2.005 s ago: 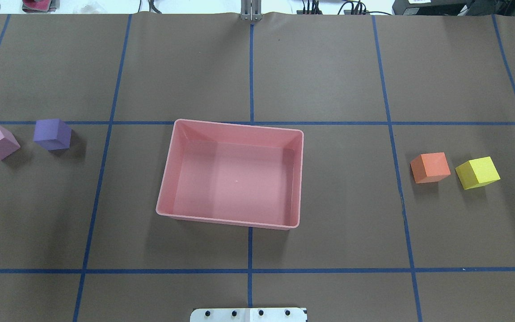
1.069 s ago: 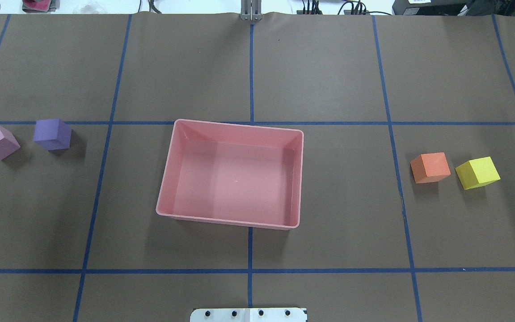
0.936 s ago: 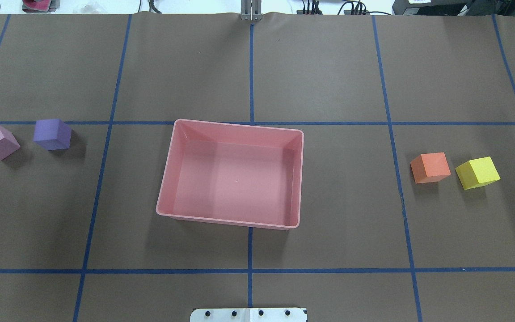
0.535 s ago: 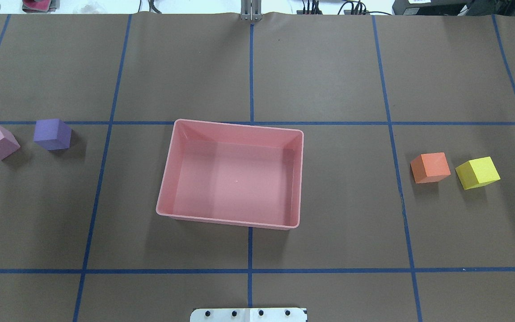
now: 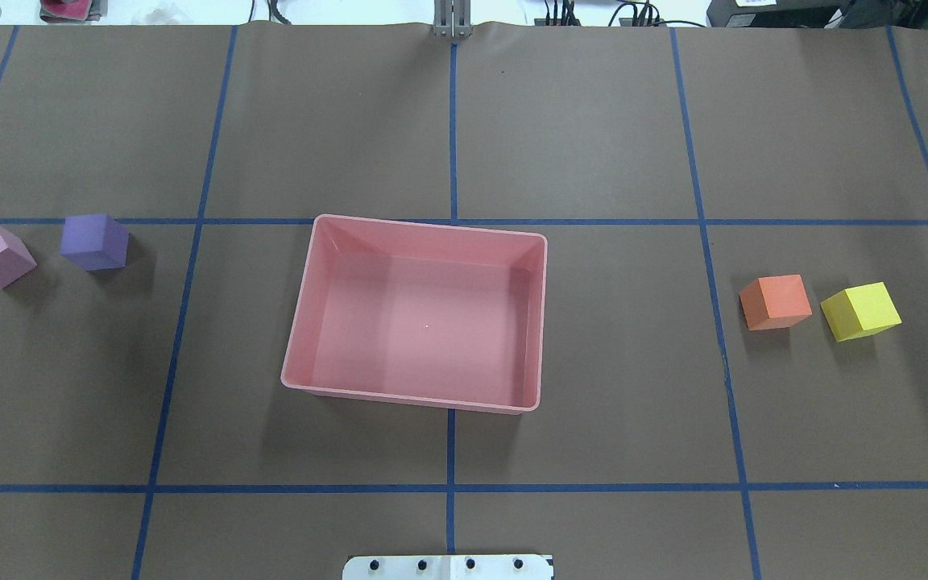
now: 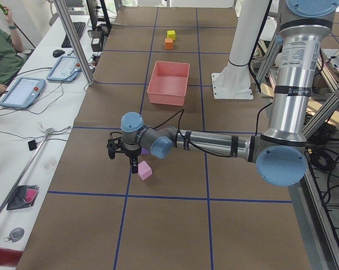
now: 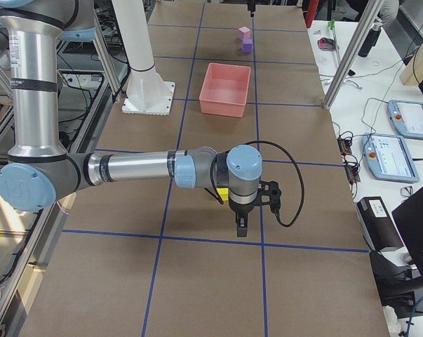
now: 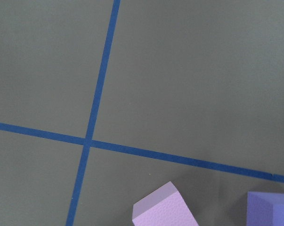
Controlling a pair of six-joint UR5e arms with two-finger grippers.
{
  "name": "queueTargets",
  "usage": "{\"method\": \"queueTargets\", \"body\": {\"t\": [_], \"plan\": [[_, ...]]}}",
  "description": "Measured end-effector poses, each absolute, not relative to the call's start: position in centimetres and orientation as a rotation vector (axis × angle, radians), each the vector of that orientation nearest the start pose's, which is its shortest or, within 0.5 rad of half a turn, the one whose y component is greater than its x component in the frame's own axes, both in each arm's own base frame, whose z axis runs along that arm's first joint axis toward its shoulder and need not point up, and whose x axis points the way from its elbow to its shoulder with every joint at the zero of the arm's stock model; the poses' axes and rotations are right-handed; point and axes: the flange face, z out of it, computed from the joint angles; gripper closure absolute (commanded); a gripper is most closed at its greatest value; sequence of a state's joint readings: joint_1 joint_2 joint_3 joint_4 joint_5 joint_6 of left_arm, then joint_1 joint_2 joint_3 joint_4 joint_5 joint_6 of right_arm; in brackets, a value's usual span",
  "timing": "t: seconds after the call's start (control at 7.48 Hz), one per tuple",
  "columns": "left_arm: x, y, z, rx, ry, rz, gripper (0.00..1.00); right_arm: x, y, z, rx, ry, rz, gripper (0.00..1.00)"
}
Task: Place blocks into pink bin with both arms
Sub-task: 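Lower the left gripper onto the light pink cube and close it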
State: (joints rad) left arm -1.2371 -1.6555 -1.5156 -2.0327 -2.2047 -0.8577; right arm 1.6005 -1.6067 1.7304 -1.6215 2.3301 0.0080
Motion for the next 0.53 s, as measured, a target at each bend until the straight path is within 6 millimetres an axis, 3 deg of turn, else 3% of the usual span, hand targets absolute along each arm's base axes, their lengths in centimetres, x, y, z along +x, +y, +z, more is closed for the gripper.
{"method": "queueTargets", "body": {"t": [0.13,0.53], "plan": [[12.6,-54.5,60.6,0.045,0.774,-0.377,0.00,7.8,-47.7,60.3,0.077,-0.758,0.007,0.00],[13.9,-53.7,62.3,0.006,0.744,-0.497,0.00,7.7,-47.7,60.3,0.078,-0.760,0.005,0.00]]}}
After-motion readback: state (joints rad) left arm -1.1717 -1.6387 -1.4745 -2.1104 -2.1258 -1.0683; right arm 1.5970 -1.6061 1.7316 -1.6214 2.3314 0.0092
